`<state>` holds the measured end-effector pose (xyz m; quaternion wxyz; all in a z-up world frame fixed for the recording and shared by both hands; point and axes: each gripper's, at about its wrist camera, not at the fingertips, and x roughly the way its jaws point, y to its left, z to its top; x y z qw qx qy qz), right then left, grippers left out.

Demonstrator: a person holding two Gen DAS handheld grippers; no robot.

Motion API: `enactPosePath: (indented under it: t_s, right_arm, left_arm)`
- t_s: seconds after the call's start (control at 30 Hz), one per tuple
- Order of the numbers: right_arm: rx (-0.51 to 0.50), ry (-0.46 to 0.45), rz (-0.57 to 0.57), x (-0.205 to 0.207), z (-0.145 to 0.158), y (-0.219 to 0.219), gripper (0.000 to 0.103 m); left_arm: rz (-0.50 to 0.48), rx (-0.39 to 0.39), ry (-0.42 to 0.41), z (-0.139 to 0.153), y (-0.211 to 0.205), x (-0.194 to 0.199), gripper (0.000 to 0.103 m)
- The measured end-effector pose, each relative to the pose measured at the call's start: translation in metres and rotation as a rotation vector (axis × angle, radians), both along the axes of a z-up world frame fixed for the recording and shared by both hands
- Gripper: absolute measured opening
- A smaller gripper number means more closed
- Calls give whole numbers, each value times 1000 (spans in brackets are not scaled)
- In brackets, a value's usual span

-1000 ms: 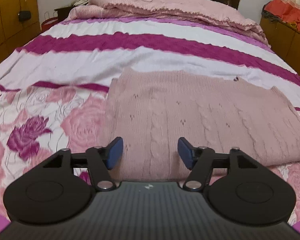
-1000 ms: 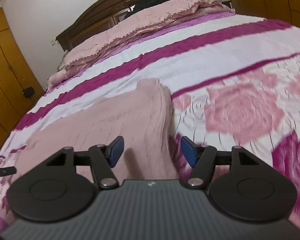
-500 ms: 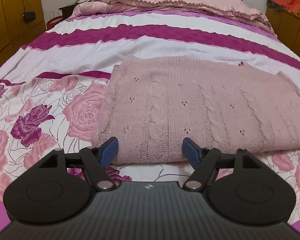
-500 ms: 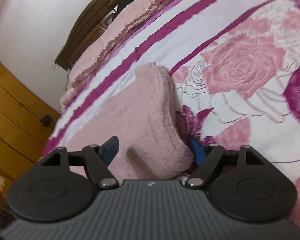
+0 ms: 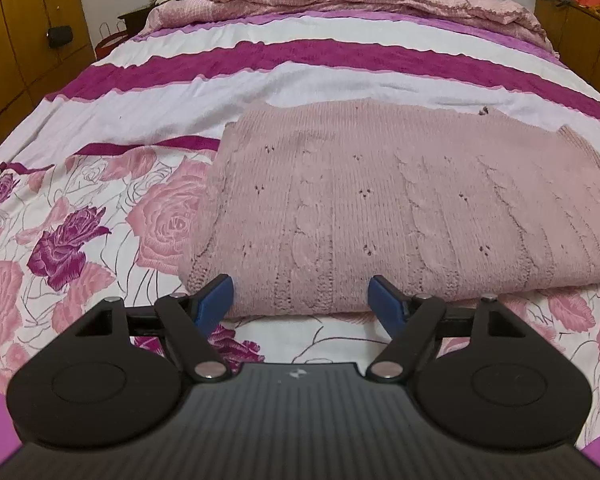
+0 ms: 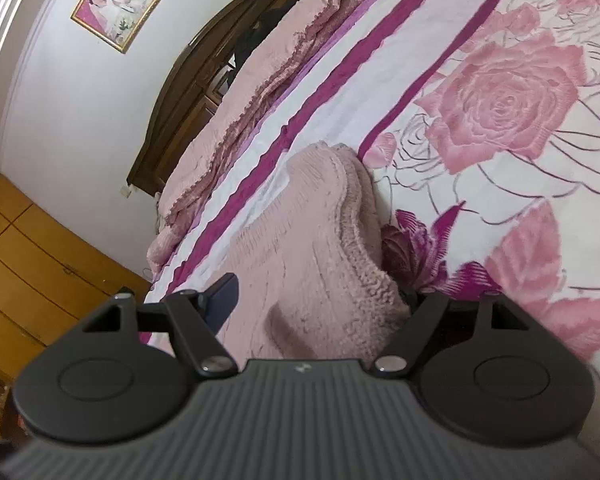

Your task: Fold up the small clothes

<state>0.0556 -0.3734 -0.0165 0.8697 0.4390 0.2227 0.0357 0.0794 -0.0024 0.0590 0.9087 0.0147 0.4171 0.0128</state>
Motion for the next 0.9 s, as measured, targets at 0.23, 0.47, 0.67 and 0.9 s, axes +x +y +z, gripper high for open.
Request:
enactPosePath:
  t_s: [0.23,0.47,0.67,0.9]
  right_arm:
    - [-101,47,-84,13,6,11,34]
    - [-191,8,-86,15,32,27,30]
    - [-287,-52,-39,27,72,57,29]
    - [-363,-131,24,37,115,106,28]
  left_arm:
    - [16,-11,15,4,6,-3,80]
    - [58,-35,-14,18,26,-13,80]
    - [98,-10,-34,30,50,-23,80]
    - [156,6,-59,42,76,-36,80]
